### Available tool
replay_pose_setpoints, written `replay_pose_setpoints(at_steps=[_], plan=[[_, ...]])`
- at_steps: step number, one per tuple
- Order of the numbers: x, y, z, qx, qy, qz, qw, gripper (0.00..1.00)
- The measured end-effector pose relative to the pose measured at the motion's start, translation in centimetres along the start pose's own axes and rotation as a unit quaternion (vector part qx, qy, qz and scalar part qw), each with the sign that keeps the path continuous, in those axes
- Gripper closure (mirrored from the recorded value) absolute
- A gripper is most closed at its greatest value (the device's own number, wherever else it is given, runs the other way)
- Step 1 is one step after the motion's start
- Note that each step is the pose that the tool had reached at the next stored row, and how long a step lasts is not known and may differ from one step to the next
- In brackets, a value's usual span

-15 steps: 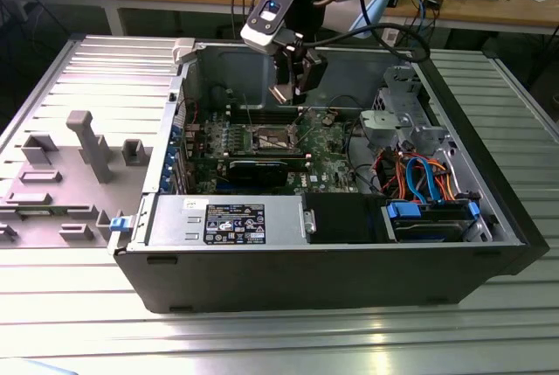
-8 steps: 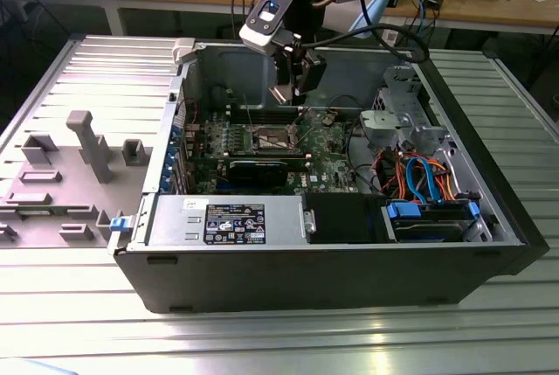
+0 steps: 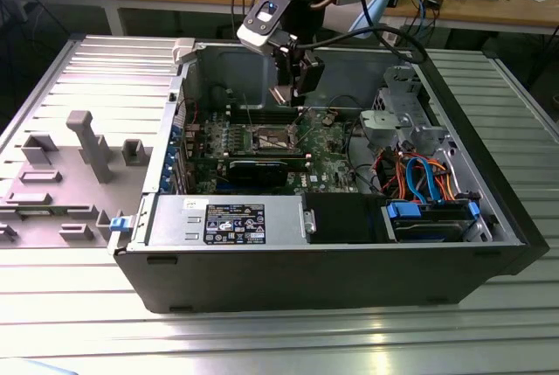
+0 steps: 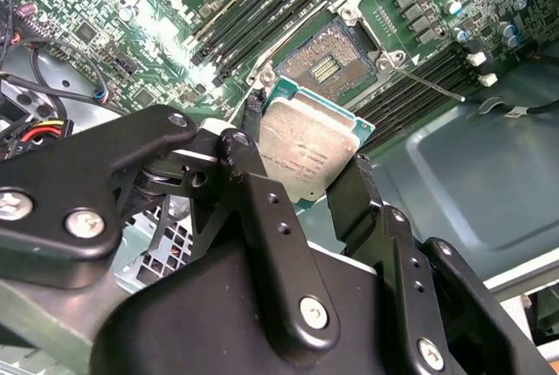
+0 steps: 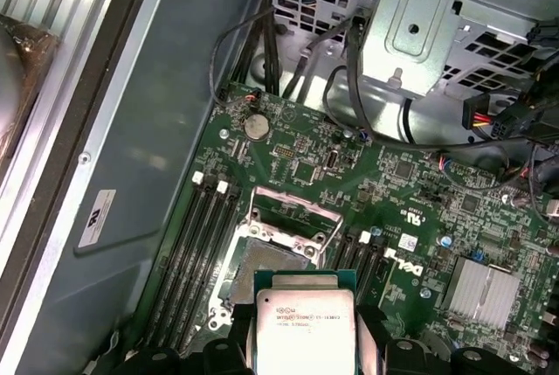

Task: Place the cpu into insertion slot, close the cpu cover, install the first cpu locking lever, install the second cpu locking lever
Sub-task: 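Place the cpu into insertion slot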

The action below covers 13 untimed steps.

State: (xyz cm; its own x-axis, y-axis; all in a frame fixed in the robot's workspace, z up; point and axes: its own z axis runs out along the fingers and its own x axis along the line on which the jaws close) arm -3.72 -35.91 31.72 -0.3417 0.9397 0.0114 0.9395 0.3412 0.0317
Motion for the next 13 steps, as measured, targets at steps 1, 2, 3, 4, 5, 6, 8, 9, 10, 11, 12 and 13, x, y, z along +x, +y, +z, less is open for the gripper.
replay_pose_setpoints(at_steps=[1, 2, 3, 4, 5, 6, 8, 9, 10, 11, 12, 13], plan=[[0.0, 0.0, 0.02, 0.0, -0.0001, 0.003, 1.0, 0.45], [0.0, 0.0, 0.03, -0.0001, -0.0002, 0.005, 0.99999, 0.45], [0.0, 0.0, 0.04, -0.0001, -0.0002, 0.007, 0.99998, 0.45], [0.0, 0.0, 0.06, -0.0001, -0.0003, 0.01, 0.99995, 0.45], [0.0, 0.0, 0.08, -0.0002, -0.0004, 0.012, 0.99992, 0.45], [0.0, 0.0, 0.08, -0.0002, -0.0005, 0.014, 0.9999, 0.45], [0.0, 0.0, 0.1, -0.0002, -0.0006, 0.018, 0.99983, 0.45], [0.0, 0.0, 0.11, -0.0002, -0.0007, 0.021, 0.99978, 0.45], [0.0, 0.0, 0.12, -0.0002, -0.0008, 0.023, 0.99974, 0.45], [0.0, 0.0, 0.13, -0.0003, -0.0008, 0.025, 0.99969, 0.45], [0.0, 0.0, 0.13, -0.0003, -0.0009, 0.027, 0.99965, 0.45], [0.0, 0.0, 0.15, -0.0004, -0.001, 0.033, 0.99947, 0.45]])
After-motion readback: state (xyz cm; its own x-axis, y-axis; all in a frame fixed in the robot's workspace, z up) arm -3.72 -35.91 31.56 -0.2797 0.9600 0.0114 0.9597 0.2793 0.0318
